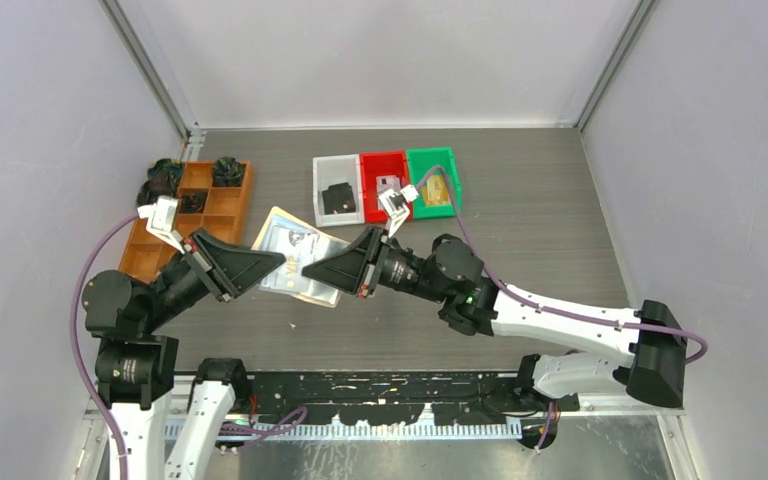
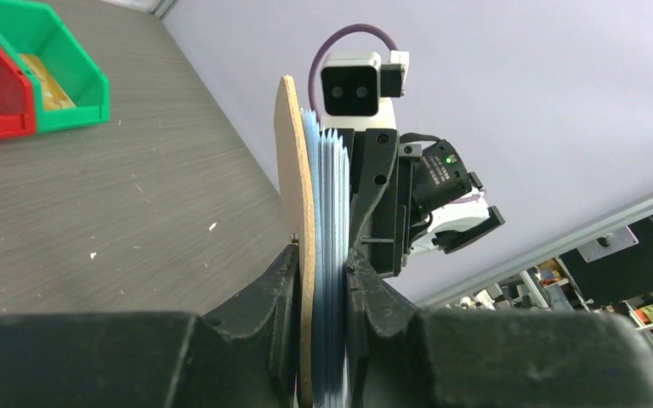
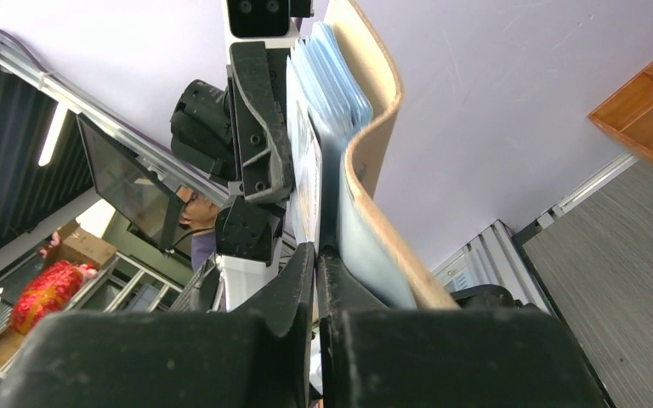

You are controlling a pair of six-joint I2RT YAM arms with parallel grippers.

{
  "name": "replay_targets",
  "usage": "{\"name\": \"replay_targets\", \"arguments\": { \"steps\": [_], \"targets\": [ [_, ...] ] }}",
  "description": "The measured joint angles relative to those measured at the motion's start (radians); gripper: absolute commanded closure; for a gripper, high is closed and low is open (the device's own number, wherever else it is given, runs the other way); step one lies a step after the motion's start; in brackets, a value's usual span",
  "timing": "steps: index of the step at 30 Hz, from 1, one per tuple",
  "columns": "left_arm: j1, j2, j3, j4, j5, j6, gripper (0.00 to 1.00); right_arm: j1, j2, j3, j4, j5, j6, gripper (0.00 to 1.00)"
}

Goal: Take the credit cards out of the card holder
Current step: Remove the credit card from the card holder, then place the credit card in the storage box.

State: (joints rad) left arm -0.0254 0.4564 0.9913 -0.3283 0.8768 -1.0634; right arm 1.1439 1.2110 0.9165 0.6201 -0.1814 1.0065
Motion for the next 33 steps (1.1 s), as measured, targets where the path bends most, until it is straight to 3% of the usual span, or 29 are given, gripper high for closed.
{"name": "replay_targets", "arguments": {
  "steps": [6,13,17,21,25,29,33],
  "targets": [
    [0.0,0.001,0.003,-0.005,-0.005,-0.003,0.81,0.001,-0.05,-0.091,0.069,0.021,0.009,0.99],
    [0.0,0.002,0.007,-0.01,-0.026,0.019,0.94,-0.008,-0.071,-0.102,0.053,0.028,0.01,0.99],
    [0.0,0.007,0.033,-0.041,-0.055,0.109,0.95,-0.096,-0.173,-0.097,-0.125,0.001,-0.002,1.0],
    [-0.001,0.01,0.049,-0.06,-0.066,0.208,0.95,-0.304,-0.279,-0.024,-0.384,-0.018,-0.029,1.0],
    [-0.001,0.011,0.056,-0.074,-0.065,0.269,0.94,-0.453,-0.279,0.077,-0.586,-0.041,-0.086,0.99],
    [-0.001,0.011,0.056,-0.093,-0.065,0.314,0.94,-0.538,-0.143,0.206,-0.776,-0.07,-0.191,1.0],
    [-0.001,0.011,0.056,-0.103,-0.063,0.335,0.94,-0.61,0.121,0.365,-0.889,-0.08,-0.294,0.99]
  ]
}}
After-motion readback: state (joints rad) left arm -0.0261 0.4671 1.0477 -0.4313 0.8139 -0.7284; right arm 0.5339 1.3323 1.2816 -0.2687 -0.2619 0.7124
